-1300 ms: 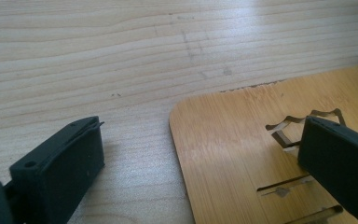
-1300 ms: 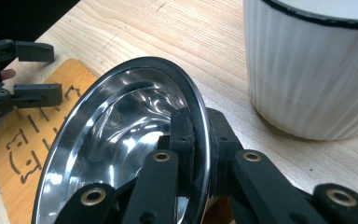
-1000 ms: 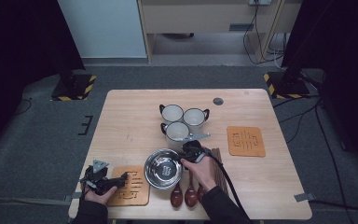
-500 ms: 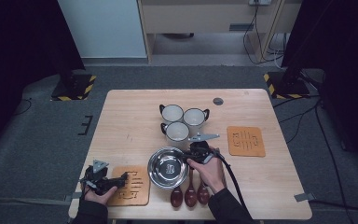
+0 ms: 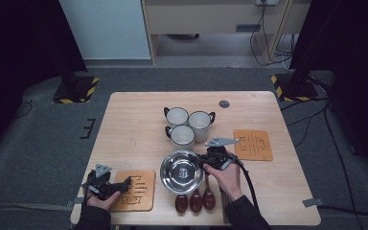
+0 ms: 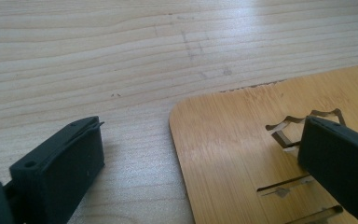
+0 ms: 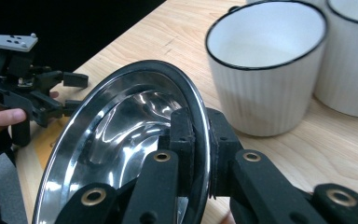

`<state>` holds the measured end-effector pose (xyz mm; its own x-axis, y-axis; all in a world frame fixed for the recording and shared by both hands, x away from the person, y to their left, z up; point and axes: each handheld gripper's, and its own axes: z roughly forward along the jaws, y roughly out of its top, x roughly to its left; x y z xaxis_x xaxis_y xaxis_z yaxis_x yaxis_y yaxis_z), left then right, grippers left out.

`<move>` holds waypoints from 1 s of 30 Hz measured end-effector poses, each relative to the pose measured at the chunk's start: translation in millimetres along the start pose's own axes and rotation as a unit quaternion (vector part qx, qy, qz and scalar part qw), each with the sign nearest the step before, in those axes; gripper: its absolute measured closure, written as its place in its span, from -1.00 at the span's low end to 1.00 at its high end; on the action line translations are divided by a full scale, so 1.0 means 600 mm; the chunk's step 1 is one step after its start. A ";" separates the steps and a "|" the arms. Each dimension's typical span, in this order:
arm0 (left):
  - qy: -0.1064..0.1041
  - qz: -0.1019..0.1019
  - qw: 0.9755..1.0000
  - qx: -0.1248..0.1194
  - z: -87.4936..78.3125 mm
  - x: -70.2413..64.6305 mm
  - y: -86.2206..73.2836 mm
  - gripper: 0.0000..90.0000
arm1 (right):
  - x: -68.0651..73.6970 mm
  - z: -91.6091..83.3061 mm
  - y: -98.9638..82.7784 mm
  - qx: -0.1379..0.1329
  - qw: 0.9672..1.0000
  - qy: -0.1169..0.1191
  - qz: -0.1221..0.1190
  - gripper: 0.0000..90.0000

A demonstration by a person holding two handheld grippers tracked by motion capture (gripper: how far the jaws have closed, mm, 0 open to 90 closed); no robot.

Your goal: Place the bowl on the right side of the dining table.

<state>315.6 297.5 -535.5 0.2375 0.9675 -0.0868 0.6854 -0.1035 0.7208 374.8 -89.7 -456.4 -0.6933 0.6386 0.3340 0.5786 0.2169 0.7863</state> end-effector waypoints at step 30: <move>0.000 0.000 1.000 0.000 0.000 0.000 0.000 -1.00 | -0.092 -0.133 -0.027 -0.051 0.996 -0.059 0.037 0.86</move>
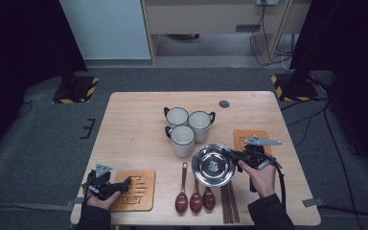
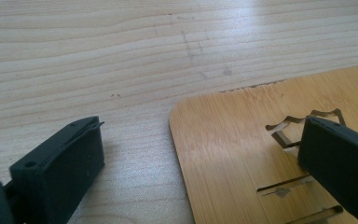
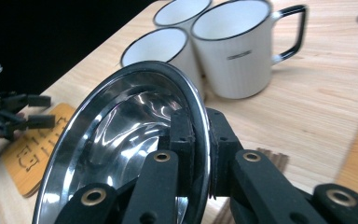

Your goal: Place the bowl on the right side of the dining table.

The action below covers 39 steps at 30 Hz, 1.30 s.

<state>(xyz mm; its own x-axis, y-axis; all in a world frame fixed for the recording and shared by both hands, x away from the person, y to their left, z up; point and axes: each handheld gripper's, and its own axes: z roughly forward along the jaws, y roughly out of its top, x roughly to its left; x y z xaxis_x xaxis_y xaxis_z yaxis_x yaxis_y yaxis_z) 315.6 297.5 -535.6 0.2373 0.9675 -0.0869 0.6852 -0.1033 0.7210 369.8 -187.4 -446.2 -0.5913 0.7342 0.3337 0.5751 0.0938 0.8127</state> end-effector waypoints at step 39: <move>-0.001 0.000 1.000 0.000 0.000 0.000 0.000 -1.00 | -0.108 -0.048 0.000 -0.049 0.994 -0.077 0.066 0.86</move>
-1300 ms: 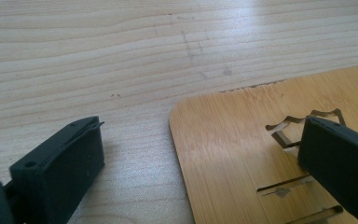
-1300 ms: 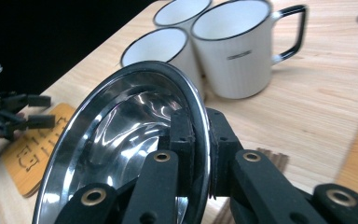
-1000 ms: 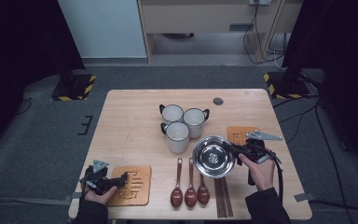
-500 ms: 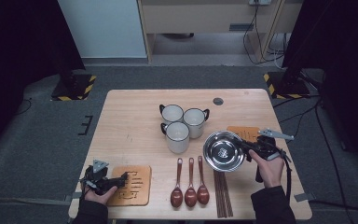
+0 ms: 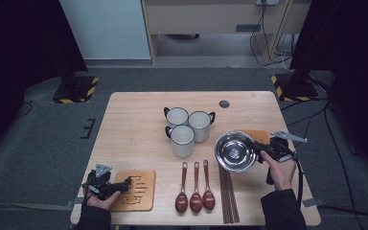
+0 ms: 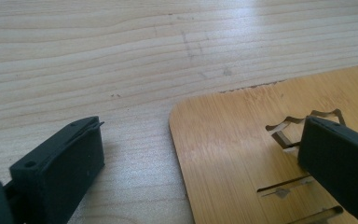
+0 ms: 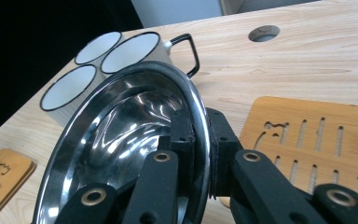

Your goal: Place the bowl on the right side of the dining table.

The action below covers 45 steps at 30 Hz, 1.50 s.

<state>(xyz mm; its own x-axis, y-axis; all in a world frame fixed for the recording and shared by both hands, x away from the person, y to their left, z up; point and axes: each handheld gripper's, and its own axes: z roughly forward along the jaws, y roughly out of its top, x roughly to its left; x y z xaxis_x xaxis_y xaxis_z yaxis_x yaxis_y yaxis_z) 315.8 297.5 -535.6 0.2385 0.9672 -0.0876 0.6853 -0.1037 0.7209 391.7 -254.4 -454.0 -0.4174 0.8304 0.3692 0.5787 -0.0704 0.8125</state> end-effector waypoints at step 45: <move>-0.001 0.000 1.000 0.000 0.000 0.000 0.000 -1.00 | -0.106 0.036 0.011 0.001 0.994 -0.095 0.051 0.86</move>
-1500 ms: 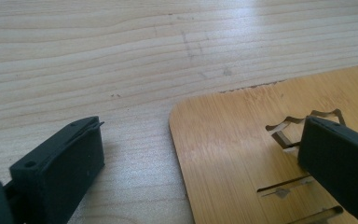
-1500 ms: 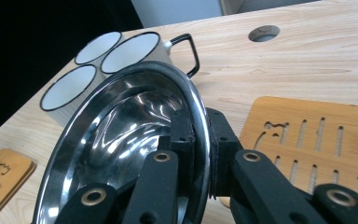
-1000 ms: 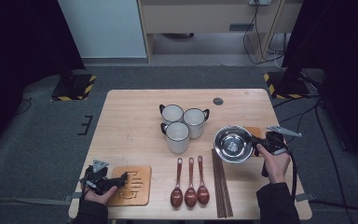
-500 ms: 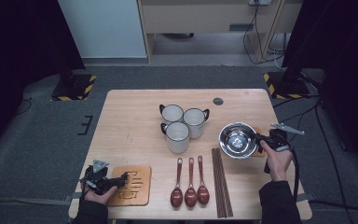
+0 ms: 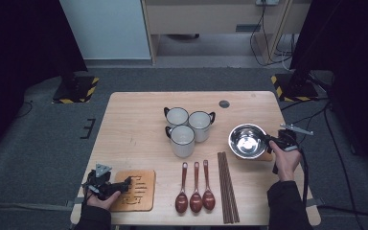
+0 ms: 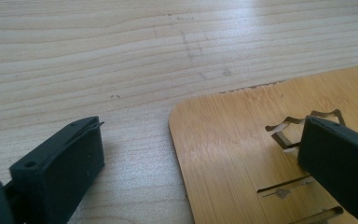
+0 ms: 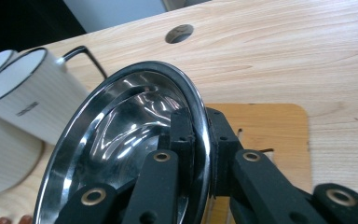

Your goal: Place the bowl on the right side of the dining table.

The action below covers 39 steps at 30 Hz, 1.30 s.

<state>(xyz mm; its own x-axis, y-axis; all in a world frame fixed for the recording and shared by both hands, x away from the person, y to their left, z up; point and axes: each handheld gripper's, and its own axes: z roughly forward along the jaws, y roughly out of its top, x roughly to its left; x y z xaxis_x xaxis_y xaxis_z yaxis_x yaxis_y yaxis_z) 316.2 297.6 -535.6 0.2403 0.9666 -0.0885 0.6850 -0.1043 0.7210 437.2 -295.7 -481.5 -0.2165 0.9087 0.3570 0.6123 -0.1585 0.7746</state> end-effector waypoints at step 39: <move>0.000 0.000 1.000 0.000 0.000 0.000 0.000 -1.00 | -0.046 0.038 -0.002 0.023 0.998 -0.056 0.008 0.83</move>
<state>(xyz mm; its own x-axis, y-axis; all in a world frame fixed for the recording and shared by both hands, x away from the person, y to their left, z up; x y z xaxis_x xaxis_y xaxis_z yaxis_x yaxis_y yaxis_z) 316.2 297.5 -535.6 0.2405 0.9667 -0.0880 0.6851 -0.1048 0.7209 459.7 -311.8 -504.5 -0.1228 0.9440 0.3063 0.6492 -0.1570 0.7442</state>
